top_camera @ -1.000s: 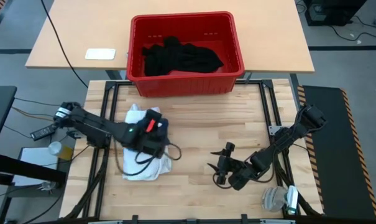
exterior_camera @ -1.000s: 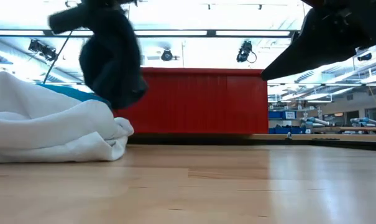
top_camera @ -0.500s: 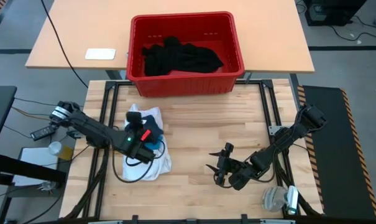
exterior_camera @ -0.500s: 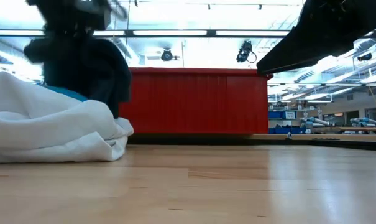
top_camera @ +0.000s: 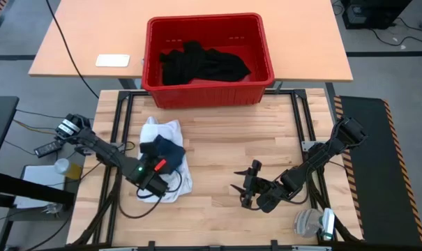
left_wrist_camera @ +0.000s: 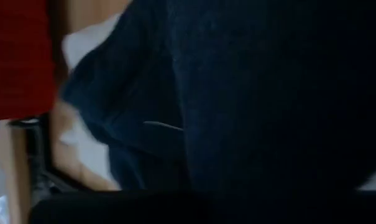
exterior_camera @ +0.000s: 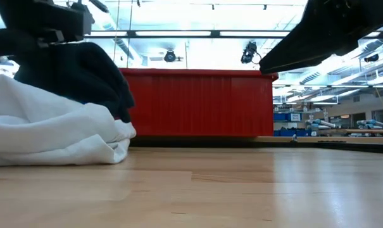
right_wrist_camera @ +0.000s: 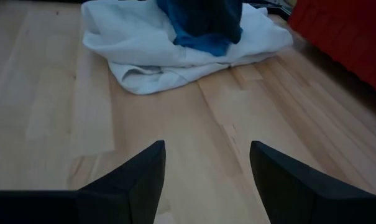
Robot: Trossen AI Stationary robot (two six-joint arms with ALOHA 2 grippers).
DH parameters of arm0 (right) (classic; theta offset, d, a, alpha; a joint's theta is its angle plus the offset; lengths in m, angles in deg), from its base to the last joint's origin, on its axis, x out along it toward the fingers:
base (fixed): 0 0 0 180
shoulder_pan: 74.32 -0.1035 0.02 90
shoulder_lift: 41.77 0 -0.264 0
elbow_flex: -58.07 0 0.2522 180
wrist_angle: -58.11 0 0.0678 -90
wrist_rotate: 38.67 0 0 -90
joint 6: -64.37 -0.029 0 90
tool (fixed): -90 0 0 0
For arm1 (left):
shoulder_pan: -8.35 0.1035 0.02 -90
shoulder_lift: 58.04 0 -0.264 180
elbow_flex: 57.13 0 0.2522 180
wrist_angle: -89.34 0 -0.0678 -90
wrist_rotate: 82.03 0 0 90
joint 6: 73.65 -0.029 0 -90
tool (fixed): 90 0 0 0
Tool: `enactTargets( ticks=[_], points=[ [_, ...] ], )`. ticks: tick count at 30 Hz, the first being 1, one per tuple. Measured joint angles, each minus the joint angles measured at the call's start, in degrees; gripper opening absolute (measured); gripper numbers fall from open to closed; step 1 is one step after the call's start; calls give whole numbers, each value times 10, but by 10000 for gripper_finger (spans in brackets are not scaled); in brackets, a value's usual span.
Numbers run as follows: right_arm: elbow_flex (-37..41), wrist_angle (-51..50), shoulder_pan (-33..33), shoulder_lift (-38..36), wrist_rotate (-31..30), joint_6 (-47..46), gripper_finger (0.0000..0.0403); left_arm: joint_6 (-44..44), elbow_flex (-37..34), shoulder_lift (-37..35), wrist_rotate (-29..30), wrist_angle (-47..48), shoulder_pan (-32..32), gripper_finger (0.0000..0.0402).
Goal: Fold laundry
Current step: Stack the folded dark blue underwear on top of the folded blue underwear
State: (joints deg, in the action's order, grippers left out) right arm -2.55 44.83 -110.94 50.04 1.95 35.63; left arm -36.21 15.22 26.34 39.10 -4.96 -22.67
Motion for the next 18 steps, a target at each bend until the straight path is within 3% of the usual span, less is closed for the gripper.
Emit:
enactTargets(
  ticks=[3, 11, 18],
  points=[
    [0, 10, 0, 0, 1, 2, 239, 13, -7, 0, -11, -13, -1, 77],
    [0, 12, 0, 0, 1, 4, 239, 66, -78, 0, -55, -30, 1, 240],
    [0, 15, 3, 0, 1, 4, 239, 28, -13, -4, -83, -33, -14, 317]
  ],
)
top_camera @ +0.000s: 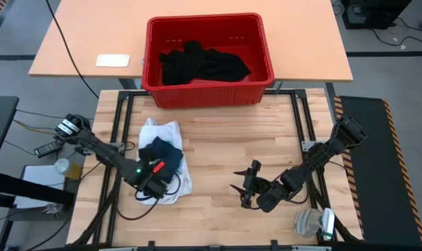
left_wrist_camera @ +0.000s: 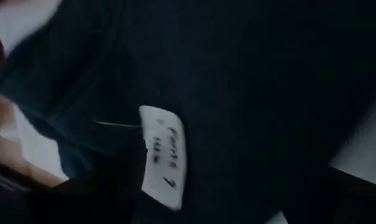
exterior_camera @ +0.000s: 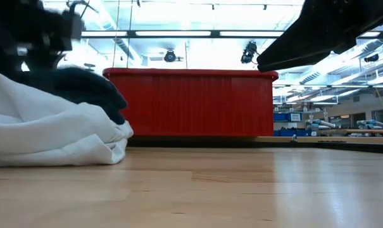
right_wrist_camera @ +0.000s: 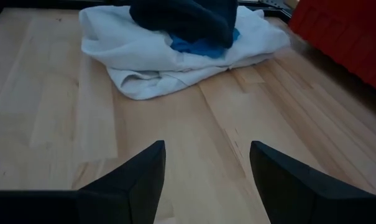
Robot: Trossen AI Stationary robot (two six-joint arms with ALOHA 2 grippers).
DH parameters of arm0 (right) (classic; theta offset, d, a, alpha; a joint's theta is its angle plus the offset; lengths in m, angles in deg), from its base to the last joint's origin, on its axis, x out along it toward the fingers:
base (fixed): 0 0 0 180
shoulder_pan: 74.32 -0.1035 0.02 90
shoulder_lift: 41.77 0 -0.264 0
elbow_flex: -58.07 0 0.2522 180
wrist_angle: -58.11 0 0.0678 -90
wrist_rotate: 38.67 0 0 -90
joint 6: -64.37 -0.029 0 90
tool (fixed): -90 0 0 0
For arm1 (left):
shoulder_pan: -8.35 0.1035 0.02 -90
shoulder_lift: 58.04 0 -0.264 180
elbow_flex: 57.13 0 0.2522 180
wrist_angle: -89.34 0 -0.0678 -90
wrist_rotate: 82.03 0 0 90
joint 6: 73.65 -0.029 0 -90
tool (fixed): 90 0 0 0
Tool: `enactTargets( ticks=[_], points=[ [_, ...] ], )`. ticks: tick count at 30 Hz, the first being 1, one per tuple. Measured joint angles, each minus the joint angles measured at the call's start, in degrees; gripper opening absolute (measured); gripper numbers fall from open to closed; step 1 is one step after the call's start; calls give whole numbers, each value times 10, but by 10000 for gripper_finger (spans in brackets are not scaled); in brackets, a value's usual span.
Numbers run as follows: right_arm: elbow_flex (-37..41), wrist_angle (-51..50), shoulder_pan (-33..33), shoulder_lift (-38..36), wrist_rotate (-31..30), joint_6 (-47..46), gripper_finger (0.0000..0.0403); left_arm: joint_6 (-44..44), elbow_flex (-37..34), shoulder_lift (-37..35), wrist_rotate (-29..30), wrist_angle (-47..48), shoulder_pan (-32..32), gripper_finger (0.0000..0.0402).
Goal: Fold laundry
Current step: Stack the folded dark blue underwear on top of the folded blue underwear
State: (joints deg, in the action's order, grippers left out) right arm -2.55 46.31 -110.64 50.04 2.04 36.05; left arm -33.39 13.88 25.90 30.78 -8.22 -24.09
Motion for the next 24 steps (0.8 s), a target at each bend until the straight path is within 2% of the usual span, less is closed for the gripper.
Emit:
enactTargets(
  ticks=[8, 13, 19, 24],
  points=[
    [0, 5, 0, 0, 0, 4, 239, -17, 51, 0, 0, 35, -5, 327],
    [0, 5, 0, 0, 0, 4, 239, -48, 61, 4, 35, -8, -26, 327],
    [0, 5, 0, 0, 0, 4, 239, -128, 61, 57, 98, -20, -80, 327],
    [0, 7, 0, 0, 0, 4, 239, -105, 61, 106, 109, 21, -84, 327]
  ],
)
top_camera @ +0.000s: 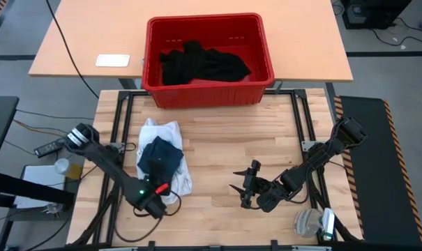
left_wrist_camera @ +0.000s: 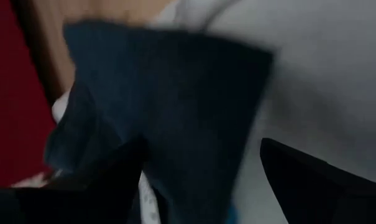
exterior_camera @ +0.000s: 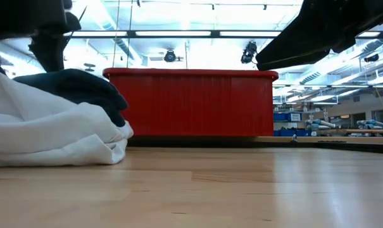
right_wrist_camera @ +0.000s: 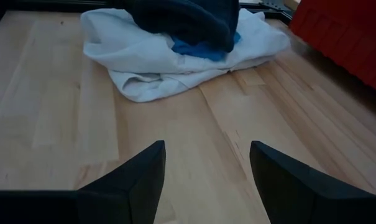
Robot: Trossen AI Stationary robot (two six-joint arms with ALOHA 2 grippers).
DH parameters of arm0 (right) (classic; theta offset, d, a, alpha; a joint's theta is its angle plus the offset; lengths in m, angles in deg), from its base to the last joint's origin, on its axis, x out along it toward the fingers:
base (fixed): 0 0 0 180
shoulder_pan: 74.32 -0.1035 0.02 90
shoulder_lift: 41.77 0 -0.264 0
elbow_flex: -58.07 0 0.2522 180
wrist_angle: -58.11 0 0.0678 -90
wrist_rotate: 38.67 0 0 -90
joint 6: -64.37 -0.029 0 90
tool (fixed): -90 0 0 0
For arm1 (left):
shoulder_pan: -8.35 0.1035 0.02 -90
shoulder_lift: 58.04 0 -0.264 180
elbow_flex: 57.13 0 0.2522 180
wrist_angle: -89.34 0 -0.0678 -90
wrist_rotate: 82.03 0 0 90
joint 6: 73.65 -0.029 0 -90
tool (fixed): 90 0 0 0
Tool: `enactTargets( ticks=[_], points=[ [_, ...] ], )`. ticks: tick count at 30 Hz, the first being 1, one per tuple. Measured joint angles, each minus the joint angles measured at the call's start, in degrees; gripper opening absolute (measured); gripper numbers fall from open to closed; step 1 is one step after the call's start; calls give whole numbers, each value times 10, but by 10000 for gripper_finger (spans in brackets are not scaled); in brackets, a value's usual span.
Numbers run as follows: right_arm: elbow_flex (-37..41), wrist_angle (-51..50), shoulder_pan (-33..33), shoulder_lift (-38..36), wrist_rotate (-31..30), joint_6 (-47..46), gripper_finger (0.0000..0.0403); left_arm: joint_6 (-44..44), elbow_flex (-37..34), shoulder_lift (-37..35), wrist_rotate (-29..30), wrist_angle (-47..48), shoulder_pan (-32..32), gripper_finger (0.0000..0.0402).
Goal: Fold laundry
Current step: Stack the folded dark blue underwear on top of the folded blue underwear
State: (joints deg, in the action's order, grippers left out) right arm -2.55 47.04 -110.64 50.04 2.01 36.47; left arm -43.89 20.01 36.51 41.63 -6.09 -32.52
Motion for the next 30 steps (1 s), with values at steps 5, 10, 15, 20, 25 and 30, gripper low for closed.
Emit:
enactTargets(
  ticks=[5, 10, 15, 20, 25, 30],
  points=[
    [0, 3, 0, 0, 0, -4, 239, 33, 0, 25, 2, 34, 16, 326],
    [0, 3, 0, 0, 0, -4, 239, 35, 0, 24, 2, 34, 22, 302],
    [0, 2, 0, 0, 0, -4, 239, 41, 1, 11, 2, 47, 22, 253],
    [0, 3, 0, 0, 0, -4, 239, 51, 2, -5, 6, 56, 22, 215],
    [0, 2, 0, 0, -1, -4, 239, 55, 2, -6, 23, 52, 25, 177],
    [0, 2, 0, 0, -1, -4, 239, 54, 2, -6, 24, 54, 39, 88]
  ],
)
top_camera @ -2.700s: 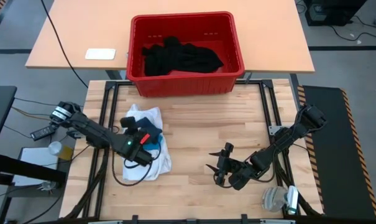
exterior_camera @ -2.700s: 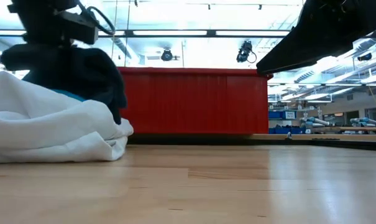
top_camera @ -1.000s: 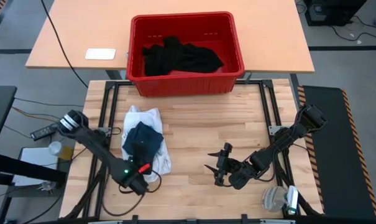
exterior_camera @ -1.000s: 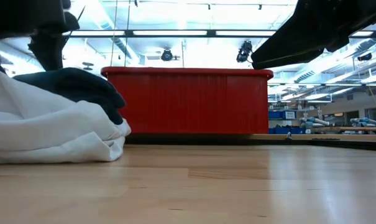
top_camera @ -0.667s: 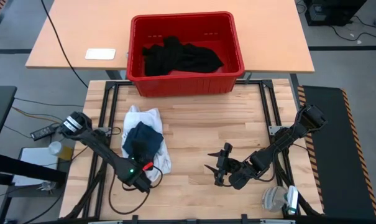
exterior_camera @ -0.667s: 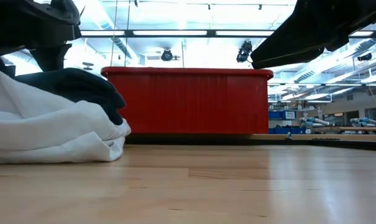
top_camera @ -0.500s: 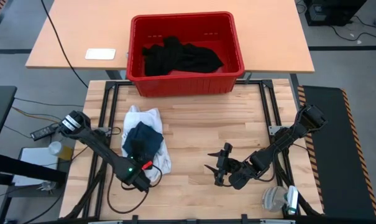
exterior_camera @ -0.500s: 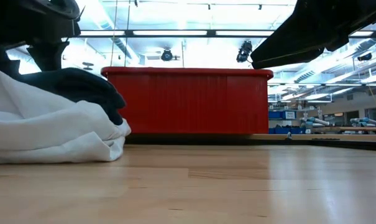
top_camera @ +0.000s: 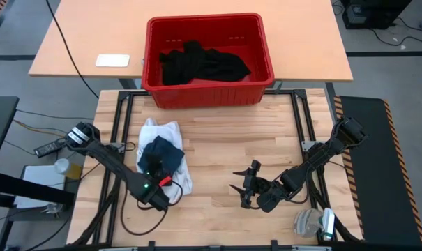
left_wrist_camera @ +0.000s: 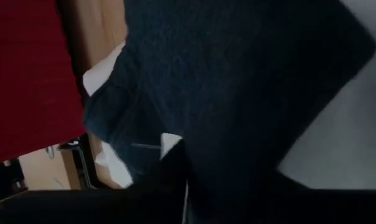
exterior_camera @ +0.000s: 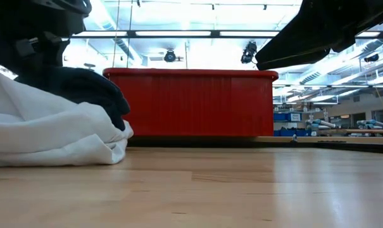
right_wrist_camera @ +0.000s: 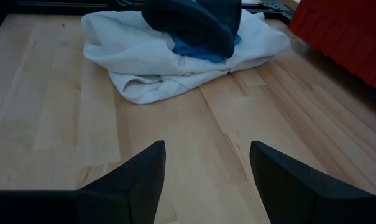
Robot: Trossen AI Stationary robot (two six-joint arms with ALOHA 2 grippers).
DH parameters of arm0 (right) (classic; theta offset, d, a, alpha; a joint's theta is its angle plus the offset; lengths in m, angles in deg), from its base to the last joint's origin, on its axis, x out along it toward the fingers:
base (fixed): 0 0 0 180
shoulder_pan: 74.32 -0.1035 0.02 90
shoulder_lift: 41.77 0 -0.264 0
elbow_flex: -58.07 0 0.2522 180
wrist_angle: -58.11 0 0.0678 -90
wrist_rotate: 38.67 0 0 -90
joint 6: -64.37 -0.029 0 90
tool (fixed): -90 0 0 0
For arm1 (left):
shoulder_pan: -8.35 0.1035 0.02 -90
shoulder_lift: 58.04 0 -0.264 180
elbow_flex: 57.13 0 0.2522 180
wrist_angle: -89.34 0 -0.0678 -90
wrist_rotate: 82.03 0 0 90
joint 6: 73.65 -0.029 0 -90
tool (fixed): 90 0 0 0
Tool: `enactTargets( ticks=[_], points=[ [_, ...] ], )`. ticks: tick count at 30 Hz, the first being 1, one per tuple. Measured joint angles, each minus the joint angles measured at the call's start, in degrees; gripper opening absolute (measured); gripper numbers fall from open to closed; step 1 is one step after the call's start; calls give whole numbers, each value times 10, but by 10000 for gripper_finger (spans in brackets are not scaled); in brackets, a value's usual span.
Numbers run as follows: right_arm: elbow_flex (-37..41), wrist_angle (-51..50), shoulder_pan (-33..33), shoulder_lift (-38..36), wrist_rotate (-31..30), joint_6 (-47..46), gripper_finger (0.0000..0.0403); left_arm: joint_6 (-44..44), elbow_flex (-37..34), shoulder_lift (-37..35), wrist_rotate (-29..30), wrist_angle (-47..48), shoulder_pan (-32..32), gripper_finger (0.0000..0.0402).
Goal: Fold laundry
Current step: Stack the folded dark blue underwear on top of the folded blue underwear
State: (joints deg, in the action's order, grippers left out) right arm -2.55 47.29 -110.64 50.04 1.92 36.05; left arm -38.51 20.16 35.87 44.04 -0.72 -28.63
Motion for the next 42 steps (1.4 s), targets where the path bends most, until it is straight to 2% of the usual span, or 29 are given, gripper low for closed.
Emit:
enactTargets(
  ticks=[2, 4, 13, 19, 26, 30, 36, 42],
  points=[
    [0, 0, 0, 0, 0, 0, 239, -6, 0, 0, 0, 6, 4, 36],
    [0, 0, 0, 0, 0, 0, 239, -9, 0, 0, 1, 13, 9, 15],
    [0, 1, 0, 0, -1, 0, 239, 32, 0, -70, 33, 56, 63, 13],
    [0, 5, 2, 0, -4, 3, 239, 48, 0, -123, 35, 84, 157, 11],
    [0, 5, 3, 0, -3, 5, 239, 21, 0, -143, 58, 112, 268, 10],
    [0, 5, 3, 0, -2, 10, 239, -16, 0, -136, 48, 90, 262, 10],
    [0, 5, 3, 0, 0, 11, 239, -63, 0, -128, -39, 12, 214, 12],
    [0, 12, 3, 0, 1, 11, 239, -75, 0, -124, -107, -11, 158, 17]
  ],
)
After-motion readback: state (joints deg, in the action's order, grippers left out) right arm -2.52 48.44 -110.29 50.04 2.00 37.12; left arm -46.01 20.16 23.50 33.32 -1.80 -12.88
